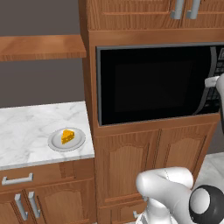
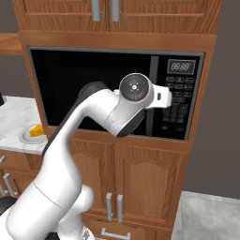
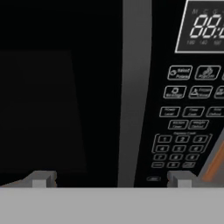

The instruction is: Pick the cheese from the counter and place it in the microwave. Then turn on the microwave.

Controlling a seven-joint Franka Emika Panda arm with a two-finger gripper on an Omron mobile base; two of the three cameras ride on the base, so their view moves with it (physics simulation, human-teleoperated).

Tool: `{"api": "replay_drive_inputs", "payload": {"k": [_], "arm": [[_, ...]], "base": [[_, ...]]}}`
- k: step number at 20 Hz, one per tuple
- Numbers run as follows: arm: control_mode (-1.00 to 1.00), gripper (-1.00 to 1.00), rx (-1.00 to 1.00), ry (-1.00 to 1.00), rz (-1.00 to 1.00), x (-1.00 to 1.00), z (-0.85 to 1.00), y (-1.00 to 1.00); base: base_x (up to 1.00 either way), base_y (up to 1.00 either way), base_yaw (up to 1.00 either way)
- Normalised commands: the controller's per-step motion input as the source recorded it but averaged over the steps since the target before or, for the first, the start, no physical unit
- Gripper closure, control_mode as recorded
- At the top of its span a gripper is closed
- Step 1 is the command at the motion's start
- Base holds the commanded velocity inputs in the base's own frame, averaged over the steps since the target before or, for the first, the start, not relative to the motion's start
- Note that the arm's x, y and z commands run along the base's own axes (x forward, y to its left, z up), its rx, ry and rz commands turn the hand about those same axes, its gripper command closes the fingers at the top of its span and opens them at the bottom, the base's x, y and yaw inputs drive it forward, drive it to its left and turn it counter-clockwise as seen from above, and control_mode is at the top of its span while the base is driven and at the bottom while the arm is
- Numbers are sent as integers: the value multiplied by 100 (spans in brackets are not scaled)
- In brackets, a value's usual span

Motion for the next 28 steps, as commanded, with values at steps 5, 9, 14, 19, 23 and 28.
{"api": "replay_drive_inputs", "payload": {"k": [5,9,14,19,23,28], "arm": [[-100,-100,0,-1,0,16,0,-9],[-100,-100,0,-1,0,15,0,-7],[-100,-100,0,-2,0,15,0,-4],[-100,-100,0,-2,0,15,0,-4],[-100,-100,0,-1,0,13,-1,-5],[-100,-100,0,-1,0,12,-1,-6]], "base": [[0,0,0],[0,0,0],[0,0,0],[0,0,0],[0,0,0],[0,0,0]]}}
